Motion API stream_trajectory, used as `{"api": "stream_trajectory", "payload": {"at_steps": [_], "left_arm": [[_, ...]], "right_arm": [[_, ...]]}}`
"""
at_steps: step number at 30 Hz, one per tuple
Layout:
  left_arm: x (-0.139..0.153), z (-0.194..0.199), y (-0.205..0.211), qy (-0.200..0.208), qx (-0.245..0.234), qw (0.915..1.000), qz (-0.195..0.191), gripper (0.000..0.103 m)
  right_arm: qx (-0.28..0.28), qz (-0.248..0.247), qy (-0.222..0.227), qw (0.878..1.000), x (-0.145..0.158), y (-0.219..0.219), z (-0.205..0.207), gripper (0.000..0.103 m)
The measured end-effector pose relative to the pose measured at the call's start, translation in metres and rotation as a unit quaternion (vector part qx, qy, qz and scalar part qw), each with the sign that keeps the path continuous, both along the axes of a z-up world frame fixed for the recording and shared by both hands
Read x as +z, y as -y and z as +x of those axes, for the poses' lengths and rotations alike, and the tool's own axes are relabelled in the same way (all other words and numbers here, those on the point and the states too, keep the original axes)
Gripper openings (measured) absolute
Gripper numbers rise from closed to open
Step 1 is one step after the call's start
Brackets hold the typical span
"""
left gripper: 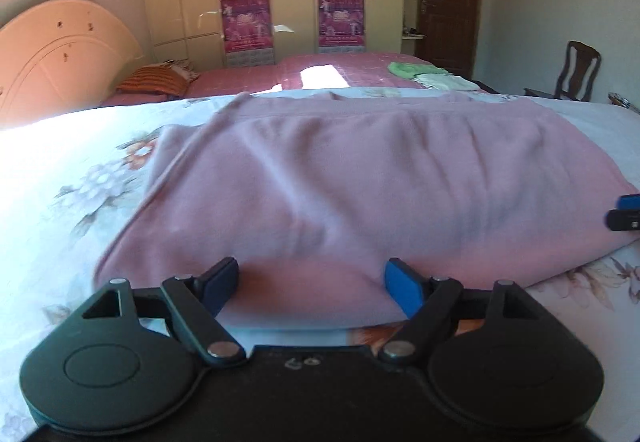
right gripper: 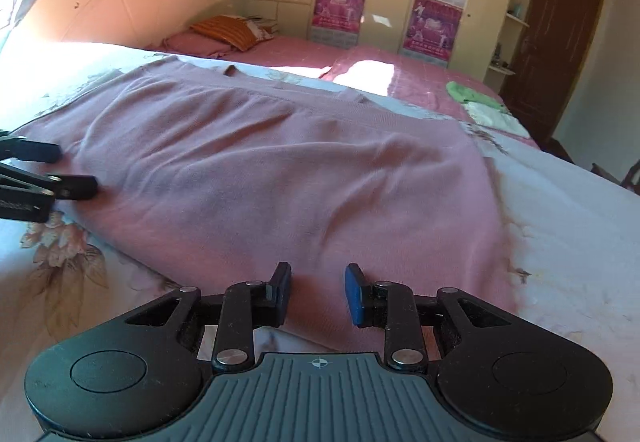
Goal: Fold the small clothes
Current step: 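Open both grippers and release the folded sweatshirt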
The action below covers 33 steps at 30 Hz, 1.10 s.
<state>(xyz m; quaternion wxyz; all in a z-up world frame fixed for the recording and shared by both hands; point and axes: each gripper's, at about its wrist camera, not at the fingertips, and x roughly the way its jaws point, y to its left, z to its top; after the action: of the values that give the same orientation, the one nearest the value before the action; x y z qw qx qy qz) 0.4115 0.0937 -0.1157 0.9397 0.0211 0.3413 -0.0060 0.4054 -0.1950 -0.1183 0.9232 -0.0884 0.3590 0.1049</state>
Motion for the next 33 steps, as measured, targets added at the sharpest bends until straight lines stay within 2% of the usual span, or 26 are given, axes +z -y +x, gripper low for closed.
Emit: {"api": "stream_trajectory", "payload": {"at_steps": [3, 5, 9, 10, 11, 13, 17, 18, 22, 26, 28, 29, 30, 31, 32, 33], "left_arm": [[-0.002, -0.018, -0.040, 0.011, 0.021, 0.9996, -0.013, 0.080], [-0.004, -0.021, -0.051, 0.007, 0.017, 0.9996, -0.022, 0.081], [0.004, -0.025, -0.044, 0.001, 0.028, 0.9996, 0.002, 0.081], [0.003, -0.024, -0.044, -0.006, 0.032, 0.9995, -0.001, 0.081], [0.001, -0.023, -0.045, -0.013, 0.037, 0.9992, -0.010, 0.081], [0.000, -0.023, -0.048, -0.014, 0.044, 0.9987, -0.022, 0.082], [-0.001, -0.023, -0.048, -0.014, 0.042, 0.9988, -0.021, 0.083], [-0.002, -0.024, -0.049, -0.014, 0.042, 0.9987, -0.023, 0.083], [-0.002, -0.024, -0.049, -0.013, 0.042, 0.9988, -0.023, 0.084], [-0.002, -0.025, -0.050, -0.015, 0.039, 0.9987, -0.028, 0.084], [-0.001, -0.027, -0.051, -0.019, 0.037, 0.9987, -0.030, 0.086], [0.001, -0.028, -0.052, -0.026, 0.039, 0.9985, -0.029, 0.086], [0.004, -0.029, -0.052, -0.031, 0.047, 0.9980, -0.027, 0.085], [0.007, -0.033, -0.054, -0.033, 0.060, 0.9973, -0.024, 0.080], [0.012, -0.040, -0.057, -0.029, 0.075, 0.9962, -0.034, 0.079], [0.015, -0.049, -0.067, -0.024, 0.093, 0.9918, -0.084, 0.079]], "right_arm": [[-0.048, 0.011, -0.028, 0.998, -0.008, 0.041, -0.002, 0.028], [-0.051, 0.034, -0.036, 0.997, -0.008, 0.053, -0.005, 0.028], [-0.069, 0.045, -0.016, 0.997, 0.006, 0.058, -0.009, 0.028], [-0.074, 0.045, -0.016, 0.996, 0.005, 0.060, -0.010, 0.028], [-0.078, 0.041, -0.035, 0.995, -0.001, 0.060, -0.007, 0.028], [-0.073, 0.036, -0.035, 0.996, -0.004, 0.060, -0.008, 0.028], [-0.085, 0.045, -0.009, 0.995, 0.006, 0.060, -0.014, 0.028], [-0.085, 0.036, -0.029, 0.995, 0.000, 0.058, -0.011, 0.028], [-0.081, 0.024, -0.030, 0.996, -0.003, 0.055, -0.010, 0.028], [-0.108, 0.041, 0.005, 0.993, 0.004, 0.062, -0.020, 0.028], [-0.099, 0.028, -0.018, 0.994, -0.005, 0.061, -0.019, 0.028], [-0.087, 0.007, -0.014, 0.996, -0.004, 0.056, -0.020, 0.028], [-0.084, 0.002, -0.020, 0.996, 0.001, 0.055, -0.019, 0.028], [-0.089, 0.019, -0.018, 0.996, 0.008, 0.059, -0.019, 0.028], [-0.096, 0.035, -0.007, 0.995, 0.015, 0.063, -0.022, 0.028], [-0.103, 0.046, 0.006, 0.994, 0.021, 0.067, -0.025, 0.028]]}}
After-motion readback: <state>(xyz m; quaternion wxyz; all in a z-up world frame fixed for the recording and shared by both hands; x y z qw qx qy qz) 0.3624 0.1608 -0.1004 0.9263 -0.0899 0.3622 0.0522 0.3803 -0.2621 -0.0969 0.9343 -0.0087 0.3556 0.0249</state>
